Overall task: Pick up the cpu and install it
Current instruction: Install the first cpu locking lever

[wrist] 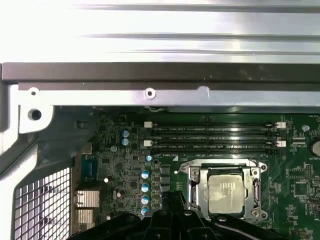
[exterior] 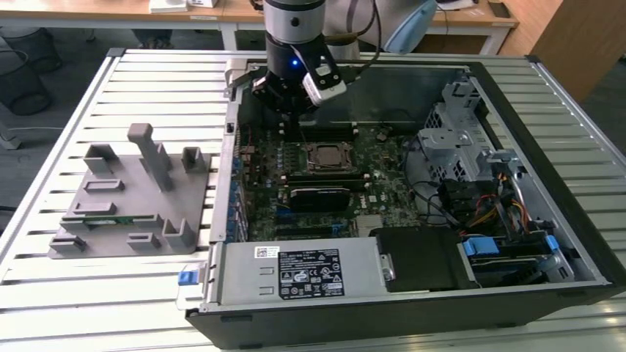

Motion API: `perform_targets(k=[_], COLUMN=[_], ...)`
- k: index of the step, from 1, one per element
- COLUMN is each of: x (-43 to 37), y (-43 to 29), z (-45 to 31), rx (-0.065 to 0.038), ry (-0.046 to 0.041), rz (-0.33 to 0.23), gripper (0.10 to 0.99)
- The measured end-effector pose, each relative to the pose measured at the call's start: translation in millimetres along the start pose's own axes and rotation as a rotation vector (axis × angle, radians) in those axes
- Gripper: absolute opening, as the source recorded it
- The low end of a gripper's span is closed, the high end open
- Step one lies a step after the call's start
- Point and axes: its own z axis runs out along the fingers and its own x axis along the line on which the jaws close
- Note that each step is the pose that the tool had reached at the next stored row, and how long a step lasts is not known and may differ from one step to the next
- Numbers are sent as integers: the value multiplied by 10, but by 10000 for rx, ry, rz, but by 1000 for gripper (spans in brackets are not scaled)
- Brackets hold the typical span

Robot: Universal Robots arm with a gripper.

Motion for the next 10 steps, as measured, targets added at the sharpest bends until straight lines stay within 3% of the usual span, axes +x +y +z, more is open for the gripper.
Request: perform_targets(k=[10], x=[60], y=[58], z=[35], rx=[-1], ry=[0], rz=[-4], gripper=[106])
